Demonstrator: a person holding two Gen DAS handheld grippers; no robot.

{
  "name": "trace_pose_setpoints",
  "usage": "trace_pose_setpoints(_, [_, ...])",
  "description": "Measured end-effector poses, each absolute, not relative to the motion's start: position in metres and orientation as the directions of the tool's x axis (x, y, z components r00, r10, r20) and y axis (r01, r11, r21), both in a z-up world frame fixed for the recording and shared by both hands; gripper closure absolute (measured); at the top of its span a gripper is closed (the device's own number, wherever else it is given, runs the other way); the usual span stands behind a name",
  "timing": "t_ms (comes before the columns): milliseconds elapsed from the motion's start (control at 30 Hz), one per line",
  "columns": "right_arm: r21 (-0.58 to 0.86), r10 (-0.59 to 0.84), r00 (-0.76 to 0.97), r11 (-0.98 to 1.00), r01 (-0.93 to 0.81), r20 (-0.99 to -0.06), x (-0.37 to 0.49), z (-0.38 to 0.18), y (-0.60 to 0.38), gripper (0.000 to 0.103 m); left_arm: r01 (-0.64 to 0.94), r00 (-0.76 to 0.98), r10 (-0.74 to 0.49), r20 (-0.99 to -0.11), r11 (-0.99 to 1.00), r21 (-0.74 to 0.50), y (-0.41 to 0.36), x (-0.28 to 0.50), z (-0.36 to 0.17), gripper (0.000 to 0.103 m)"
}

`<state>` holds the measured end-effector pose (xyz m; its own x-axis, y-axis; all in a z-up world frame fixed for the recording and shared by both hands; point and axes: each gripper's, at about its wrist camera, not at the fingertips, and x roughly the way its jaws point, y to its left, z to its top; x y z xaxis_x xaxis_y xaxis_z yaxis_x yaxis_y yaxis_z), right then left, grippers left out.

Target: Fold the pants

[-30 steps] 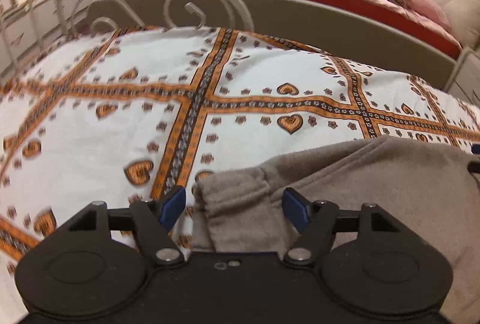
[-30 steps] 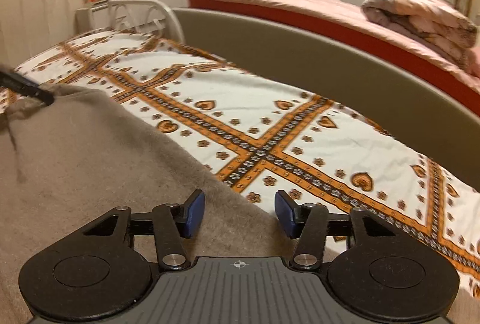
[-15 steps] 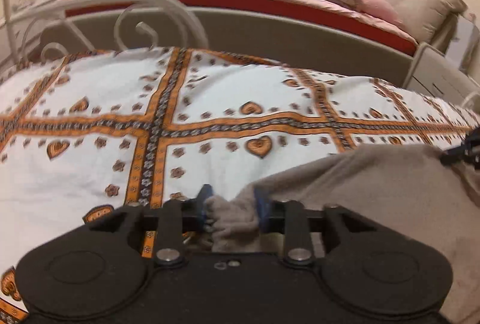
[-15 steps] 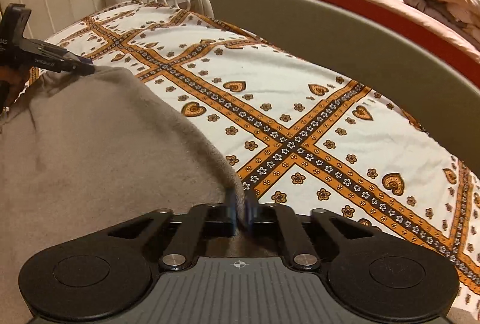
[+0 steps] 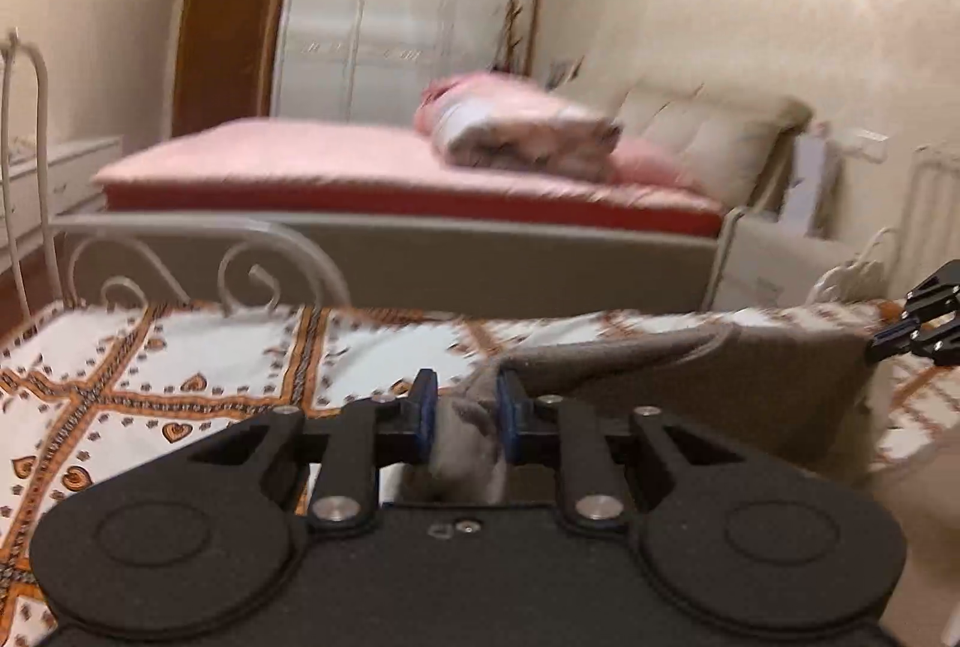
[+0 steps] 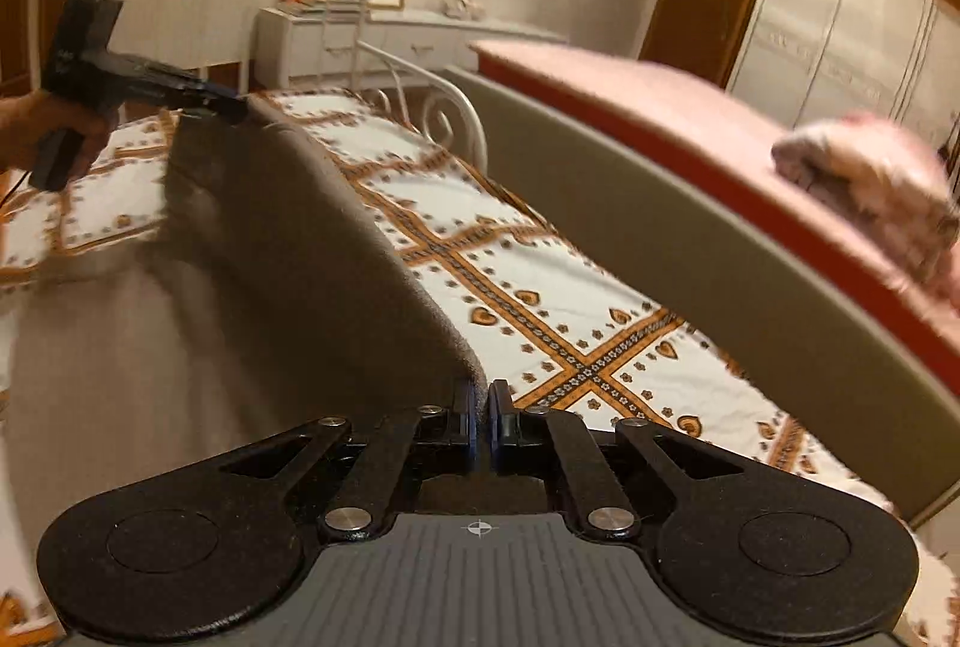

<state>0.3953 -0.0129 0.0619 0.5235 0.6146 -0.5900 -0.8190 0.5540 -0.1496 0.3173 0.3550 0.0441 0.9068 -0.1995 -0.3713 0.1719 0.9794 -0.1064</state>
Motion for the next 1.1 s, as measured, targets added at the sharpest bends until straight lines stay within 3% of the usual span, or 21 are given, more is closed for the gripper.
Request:
trace_pose_setpoints(200, [-0.246, 0.601, 0.544, 0.507, -0.826, -0.586, 0.281, 0.056, -0.03, 0.099, 0.202, 0.903, -0.232, -0.361, 0.972, -0.118, 0.331, 0.226, 0.044, 0.092])
trace_pose_setpoints(300, [-0.234, 0.592, 0.53, 0.504, -0.831, -0.607, 0.227, 0.026, -0.036, 0.098, 0.183, 0.881, -0.231, -0.413, 0.971, -0.153, 0.323, 0.183, 0.02, 0.089])
trace_pose_setpoints(367, [-0.246, 0.563, 0.541, 0.516, -0.82, -0.624, 0.201, -0.005, -0.037, 0.098, 0.112, 0.856, -0.176, -0.486, 0.981, -0.159, 0.318, 0.17, -0.003, 0.074])
trace_pose_setpoints(433, [-0.204, 0.535, 0.541, 0.562, -0.801, -0.649, 0.185, -0.028, -0.038, 0.098, 0.046, 0.838, -0.146, -0.526, 0.979, -0.198, 0.316, 0.154, -0.023, 0.038])
trace_pose_setpoints(467, [-0.168, 0.532, 0.543, 0.596, -0.785, -0.65, 0.18, -0.035, -0.043, 0.098, -0.003, 0.831, -0.1, -0.547, 0.983, -0.183, 0.315, 0.149, -0.029, 0.036])
trace_pose_setpoints(567, [-0.093, 0.519, 0.597, 0.703, -0.706, -0.611, 0.171, -0.038, -0.061, 0.098, -0.099, 0.82, -0.044, -0.57, 0.971, -0.218, 0.312, 0.133, -0.034, 0.04])
trace_pose_setpoints(733, [0.0, 0.518, 0.632, 0.773, -0.634, -0.577, 0.172, -0.032, -0.075, 0.095, -0.18, 0.834, -0.056, -0.549, 0.913, -0.367, 0.318, 0.123, -0.015, 0.047])
trace_pose_setpoints(767, [0.015, 0.519, 0.635, 0.781, -0.625, -0.572, 0.172, -0.031, -0.077, 0.088, -0.18, 0.841, -0.079, -0.535, 0.892, -0.415, 0.32, 0.119, -0.012, 0.047])
trace_pose_setpoints(867, [0.053, 0.526, 0.651, 0.798, -0.6, -0.547, 0.174, -0.027, -0.087, 0.051, -0.188, 0.834, -0.148, -0.531, 0.829, -0.526, 0.321, 0.121, -0.012, 0.048])
trace_pose_setpoints(967, [0.068, 0.539, 0.653, 0.796, -0.602, -0.532, 0.174, -0.018, -0.095, 0.05, -0.277, 0.776, -0.147, -0.613, 0.794, -0.542, 0.319, 0.135, -0.025, 0.054])
trace_pose_setpoints(1100, [0.095, 0.541, 0.653, 0.803, -0.588, -0.53, 0.175, -0.018, -0.1, 0.05, -0.313, 0.762, -0.159, -0.628, 0.758, -0.572, 0.319, 0.143, -0.039, 0.054])
